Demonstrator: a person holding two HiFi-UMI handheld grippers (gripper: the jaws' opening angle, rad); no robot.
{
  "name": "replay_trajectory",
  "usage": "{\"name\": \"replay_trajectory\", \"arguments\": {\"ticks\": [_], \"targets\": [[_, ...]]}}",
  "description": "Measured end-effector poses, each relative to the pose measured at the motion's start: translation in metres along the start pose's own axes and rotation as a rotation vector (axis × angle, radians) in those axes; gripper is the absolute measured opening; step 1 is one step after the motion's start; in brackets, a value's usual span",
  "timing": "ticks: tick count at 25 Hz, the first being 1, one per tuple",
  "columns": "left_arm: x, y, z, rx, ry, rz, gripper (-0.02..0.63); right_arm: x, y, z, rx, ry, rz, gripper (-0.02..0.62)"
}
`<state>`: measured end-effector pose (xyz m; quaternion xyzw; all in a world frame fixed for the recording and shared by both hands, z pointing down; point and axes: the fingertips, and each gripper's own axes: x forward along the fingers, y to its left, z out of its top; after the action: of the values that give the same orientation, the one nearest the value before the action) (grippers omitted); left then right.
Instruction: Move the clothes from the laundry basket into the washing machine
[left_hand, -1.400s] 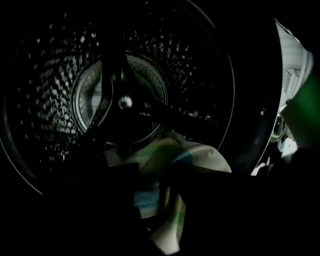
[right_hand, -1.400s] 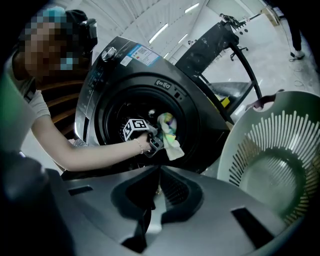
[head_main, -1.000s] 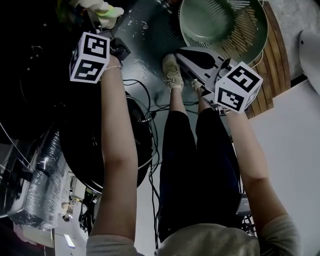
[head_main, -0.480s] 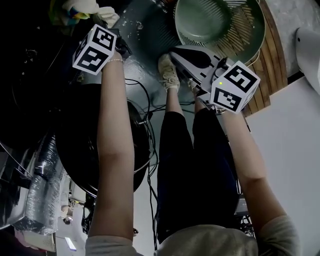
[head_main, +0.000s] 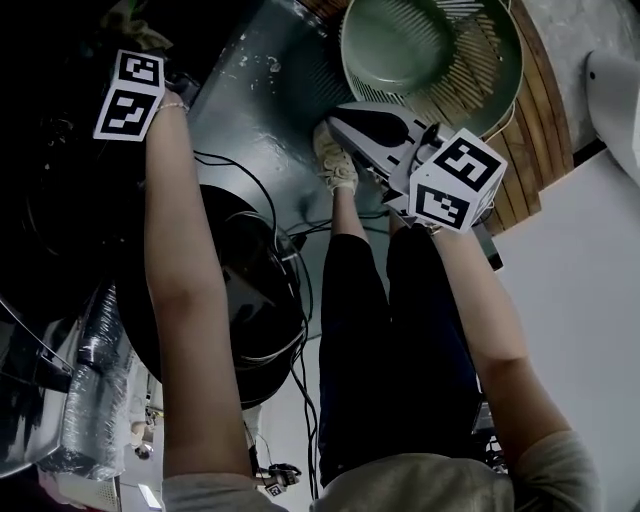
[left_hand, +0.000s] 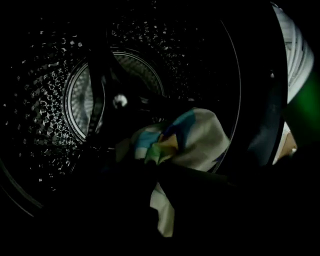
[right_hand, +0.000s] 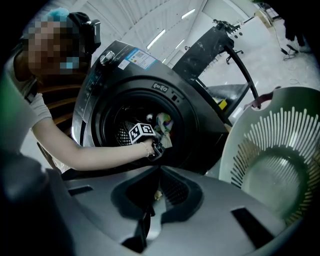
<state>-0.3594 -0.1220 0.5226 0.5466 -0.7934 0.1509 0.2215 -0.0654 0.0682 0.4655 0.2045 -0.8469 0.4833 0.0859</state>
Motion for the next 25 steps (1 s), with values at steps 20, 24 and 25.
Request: {"name": "replay_trajectory", "arguments": {"ticks": [20, 24, 25], "targets": [[-0.155, -0.068, 0.012, -0.236, 0.061, -0.232, 0.061, -0.054, 0.062, 0.081, -0.13, -0.085, -0.02, 0.009], [-0.215, -0.1, 0.048, -0.241, 0.073, -0.344, 0.011, -0.08, 0.105, 0.118, -0.179, -0.09, 0.006, 0.008], [-0.23, -0.107, 0.059, -0.247, 0.074, -0.384, 0.011, -0.088, 0.117, 0.128, -0.196, -0.092, 0.001, 0.008]]}}
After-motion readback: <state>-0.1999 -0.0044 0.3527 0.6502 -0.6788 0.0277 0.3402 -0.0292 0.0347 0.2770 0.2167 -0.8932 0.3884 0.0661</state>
